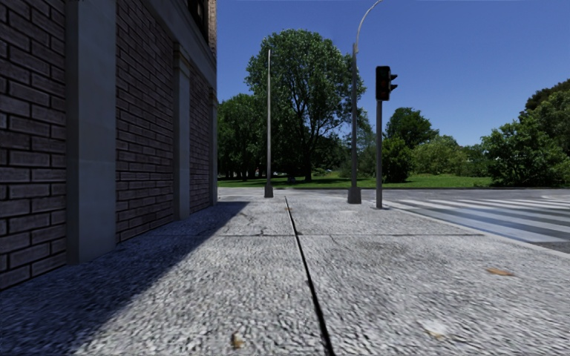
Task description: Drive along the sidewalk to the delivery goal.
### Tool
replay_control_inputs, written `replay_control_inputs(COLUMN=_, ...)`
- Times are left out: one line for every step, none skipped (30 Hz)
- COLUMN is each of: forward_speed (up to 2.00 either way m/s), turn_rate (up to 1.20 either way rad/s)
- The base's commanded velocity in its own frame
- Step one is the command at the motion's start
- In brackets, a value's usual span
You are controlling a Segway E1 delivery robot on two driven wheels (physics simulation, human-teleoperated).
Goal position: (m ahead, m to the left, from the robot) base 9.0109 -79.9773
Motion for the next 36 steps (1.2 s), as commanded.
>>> replay_control_inputs(forward_speed=2.0, turn_rate=0.0)
replay_control_inputs(forward_speed=2.0, turn_rate=0.0)
replay_control_inputs(forward_speed=2.0, turn_rate=0.0)
replay_control_inputs(forward_speed=2.0, turn_rate=0.0)
replay_control_inputs(forward_speed=2.0, turn_rate=0.0)
replay_control_inputs(forward_speed=2.0, turn_rate=0.0)
replay_control_inputs(forward_speed=2.0, turn_rate=0.0)
replay_control_inputs(forward_speed=2.0, turn_rate=0.0)
replay_control_inputs(forward_speed=2.0, turn_rate=-0.12)
replay_control_inputs(forward_speed=2.0, turn_rate=-0.24)
replay_control_inputs(forward_speed=2.0, turn_rate=-0.24)
replay_control_inputs(forward_speed=2.0, turn_rate=-0.33)
replay_control_inputs(forward_speed=2.0, turn_rate=-0.37)
replay_control_inputs(forward_speed=2.0, turn_rate=-0.38)
replay_control_inputs(forward_speed=2.0, turn_rate=-0.38)
replay_control_inputs(forward_speed=2.0, turn_rate=-0.39)
replay_control_inputs(forward_speed=2.0, turn_rate=-0.39)
replay_control_inputs(forward_speed=2.0, turn_rate=-0.46)
replay_control_inputs(forward_speed=2.0, turn_rate=-0.58)
replay_control_inputs(forward_speed=2.0, turn_rate=-0.58)
replay_control_inputs(forward_speed=2.0, turn_rate=-0.62)
replay_control_inputs(forward_speed=2.0, turn_rate=-0.63)
replay_control_inputs(forward_speed=2.0, turn_rate=-0.63)
replay_control_inputs(forward_speed=2.0, turn_rate=-0.63)
replay_control_inputs(forward_speed=2.0, turn_rate=-0.63)
replay_control_inputs(forward_speed=2.0, turn_rate=-0.63)
replay_control_inputs(forward_speed=2.0, turn_rate=-0.63)
replay_control_inputs(forward_speed=2.0, turn_rate=-0.63)
replay_control_inputs(forward_speed=2.0, turn_rate=-0.63)
replay_control_inputs(forward_speed=2.0, turn_rate=-0.63)
replay_control_inputs(forward_speed=2.0, turn_rate=-0.63)
replay_control_inputs(forward_speed=2.0, turn_rate=-0.63)
replay_control_inputs(forward_speed=2.0, turn_rate=-0.63)
replay_control_inputs(forward_speed=2.0, turn_rate=-0.63)
replay_control_inputs(forward_speed=2.0, turn_rate=-0.6)
replay_control_inputs(forward_speed=2.0, turn_rate=-0.6)
